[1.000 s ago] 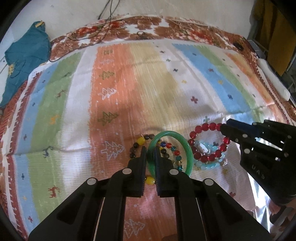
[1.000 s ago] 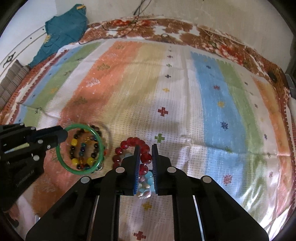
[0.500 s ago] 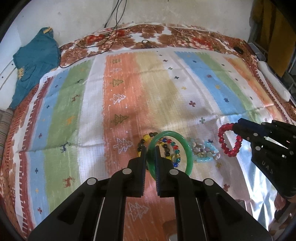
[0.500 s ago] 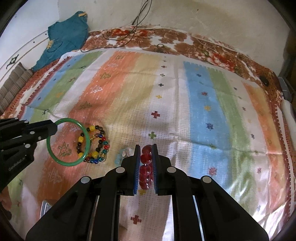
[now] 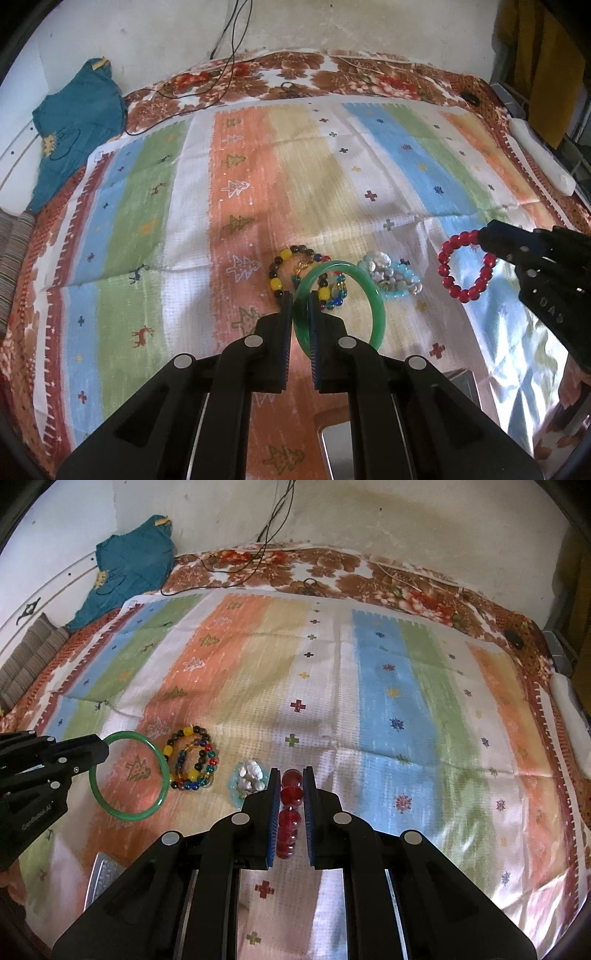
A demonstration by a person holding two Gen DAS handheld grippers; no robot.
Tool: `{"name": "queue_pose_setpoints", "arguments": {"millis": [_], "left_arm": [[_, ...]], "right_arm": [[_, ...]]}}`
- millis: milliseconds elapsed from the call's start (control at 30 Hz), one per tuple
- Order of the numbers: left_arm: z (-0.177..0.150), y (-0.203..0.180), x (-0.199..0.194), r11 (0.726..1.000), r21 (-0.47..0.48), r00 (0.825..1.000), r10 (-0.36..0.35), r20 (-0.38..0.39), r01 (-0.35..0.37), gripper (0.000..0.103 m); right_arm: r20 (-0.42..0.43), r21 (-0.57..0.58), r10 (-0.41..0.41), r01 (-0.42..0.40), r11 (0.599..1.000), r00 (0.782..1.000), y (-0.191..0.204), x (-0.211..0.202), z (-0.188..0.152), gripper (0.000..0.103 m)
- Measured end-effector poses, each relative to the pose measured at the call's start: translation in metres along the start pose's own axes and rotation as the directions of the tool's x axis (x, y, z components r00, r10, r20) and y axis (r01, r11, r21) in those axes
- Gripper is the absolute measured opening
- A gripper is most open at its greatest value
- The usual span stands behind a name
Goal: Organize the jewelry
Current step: 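Lift the green bangle with the left tool while the right tool carries the red bracelet toward the tin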
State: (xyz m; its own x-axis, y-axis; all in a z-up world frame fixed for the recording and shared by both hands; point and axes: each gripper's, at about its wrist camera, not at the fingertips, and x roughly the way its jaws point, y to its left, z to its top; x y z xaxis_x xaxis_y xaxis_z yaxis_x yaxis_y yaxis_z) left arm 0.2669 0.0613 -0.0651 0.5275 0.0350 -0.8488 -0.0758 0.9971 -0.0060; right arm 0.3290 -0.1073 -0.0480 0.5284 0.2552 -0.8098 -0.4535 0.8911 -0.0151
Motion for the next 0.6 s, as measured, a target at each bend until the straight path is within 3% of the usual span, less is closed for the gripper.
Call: {"name": "queue_pose_setpoints", "arguments": {"millis": [600], "left_arm": [[-0.026,-0.005,-0.042,0.999,-0.011,0.999,-0.037,0.034,0.037,0.008]], "right_arm": [[0.055,-0.027,0.035,-0.033,0.999,0.998,0.018,-0.046,-0.018,0.013]]}}
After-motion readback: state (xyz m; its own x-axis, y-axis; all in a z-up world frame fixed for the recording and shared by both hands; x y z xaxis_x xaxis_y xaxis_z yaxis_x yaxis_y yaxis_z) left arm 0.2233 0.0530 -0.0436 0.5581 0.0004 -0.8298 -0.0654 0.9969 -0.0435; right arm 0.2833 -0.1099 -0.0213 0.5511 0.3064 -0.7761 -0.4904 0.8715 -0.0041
